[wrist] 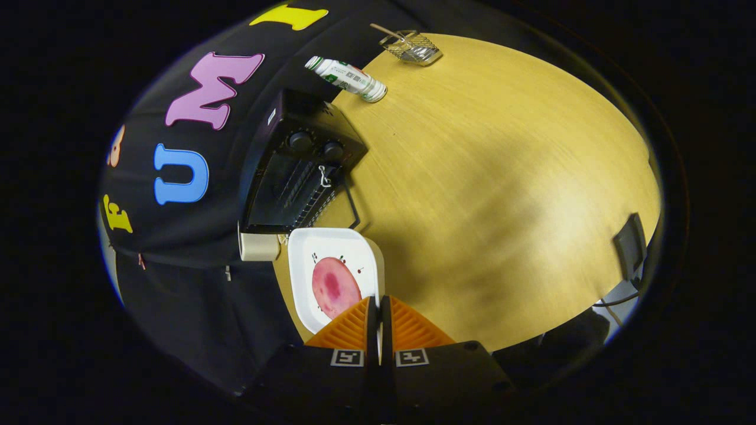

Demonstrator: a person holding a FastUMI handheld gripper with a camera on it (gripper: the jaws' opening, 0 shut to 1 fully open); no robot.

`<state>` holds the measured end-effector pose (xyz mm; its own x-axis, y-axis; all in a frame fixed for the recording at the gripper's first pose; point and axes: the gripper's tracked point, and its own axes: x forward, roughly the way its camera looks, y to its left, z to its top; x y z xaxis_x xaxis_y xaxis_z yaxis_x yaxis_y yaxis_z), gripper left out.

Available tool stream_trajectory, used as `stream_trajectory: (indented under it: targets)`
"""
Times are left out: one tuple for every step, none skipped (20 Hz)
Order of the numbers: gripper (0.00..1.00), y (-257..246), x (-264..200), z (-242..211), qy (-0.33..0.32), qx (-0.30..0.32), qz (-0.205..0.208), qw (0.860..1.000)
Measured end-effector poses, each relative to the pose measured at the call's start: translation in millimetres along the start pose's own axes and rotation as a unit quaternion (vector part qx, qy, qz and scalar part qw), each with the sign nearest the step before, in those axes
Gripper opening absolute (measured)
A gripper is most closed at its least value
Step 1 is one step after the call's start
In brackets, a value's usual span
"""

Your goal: Open the toaster oven, put the food inside, and close the toaster oven door.

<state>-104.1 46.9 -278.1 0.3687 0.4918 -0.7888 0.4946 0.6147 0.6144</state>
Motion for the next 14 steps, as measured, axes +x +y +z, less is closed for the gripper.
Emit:
stream_trajectory:
  targets:
    - [0.05,11.1,8.3,-7.4,-0.002,0.009,0.005,1.000]
    - [0.05,22.3,18.2,-12.6,-0.005,0.017,0.008,1.000]
    - [0.05,32.7,28.5,-14.8,-0.011,0.024,0.010,1.000]
    - [0.05,42.7,38.0,-16.0,-0.019,0.031,0.011,0.999]
    - [0.05,51.5,49.4,-14.9,-0.028,0.037,0.011,0.999]
    - [0.05,59.1,58.6,-13.1,-0.040,0.041,0.009,0.998]
    - [0.05,65.8,68.4,-11.3,-0.049,0.042,0.005,0.998]
    - [0.05,72.3,78.0,-10.4,-0.056,0.045,0.001,0.997]
    - [0.05,79.4,85.3,-8.3,-0.061,0.052,0.000,0.997]
    - [0.05,86.5,94.2,-5.0,-0.068,0.066,0.000,0.995]
    - [0.05,92.2,103.3,-1.0,-0.076,0.082,-0.001,0.994]
    - [0.05,95.9,109.7,4.5,-0.086,0.099,-0.003,0.991]
    - [0.05,99.0,118.4,10.5,-0.098,0.117,-0.007,0.988]
    - [0.05,101.8,124.8,16.5,-0.112,0.134,-0.011,0.985]
